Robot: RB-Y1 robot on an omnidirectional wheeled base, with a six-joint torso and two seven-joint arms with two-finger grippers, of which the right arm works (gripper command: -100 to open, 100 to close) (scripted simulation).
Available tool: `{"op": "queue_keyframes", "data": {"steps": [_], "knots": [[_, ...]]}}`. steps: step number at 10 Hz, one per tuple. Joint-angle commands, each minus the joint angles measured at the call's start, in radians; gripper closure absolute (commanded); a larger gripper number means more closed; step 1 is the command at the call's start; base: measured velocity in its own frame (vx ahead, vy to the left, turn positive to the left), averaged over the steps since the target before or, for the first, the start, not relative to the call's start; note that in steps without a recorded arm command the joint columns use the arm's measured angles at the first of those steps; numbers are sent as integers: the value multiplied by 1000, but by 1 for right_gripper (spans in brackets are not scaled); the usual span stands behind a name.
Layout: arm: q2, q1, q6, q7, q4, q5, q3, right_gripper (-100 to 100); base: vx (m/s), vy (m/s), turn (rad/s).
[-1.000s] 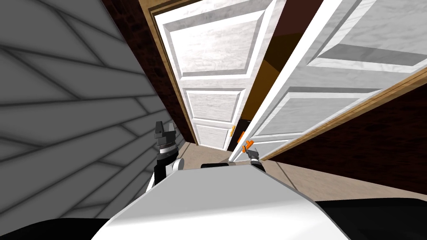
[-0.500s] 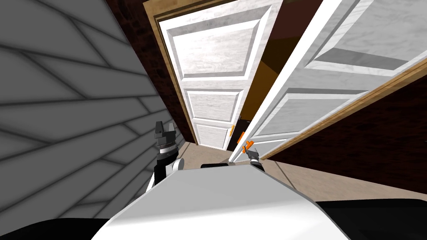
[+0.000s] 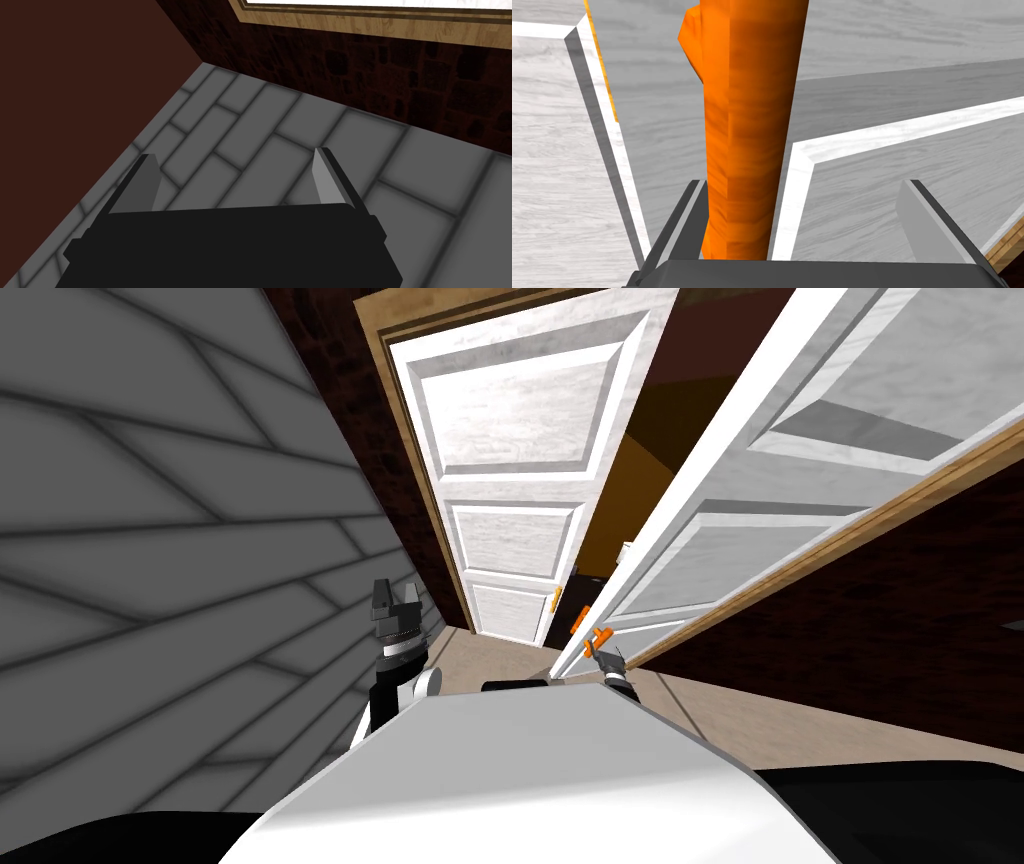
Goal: Pull the door open
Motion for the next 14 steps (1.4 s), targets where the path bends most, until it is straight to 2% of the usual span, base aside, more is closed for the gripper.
{"op": "queue_keyframes", "data": {"steps": [1, 3, 5, 14], "knots": [[-20, 20, 11, 10, 26, -16, -29, 100, -67, 4, -19], [-20, 20, 11, 10, 26, -16, -29, 100, -21, 14, -5], [-26, 37, 8, 12, 29, -23, -35, 100, -46, -8, -2], [-27, 42, 7, 12, 29, -25, -36, 100, -17, -1, 2]]}}
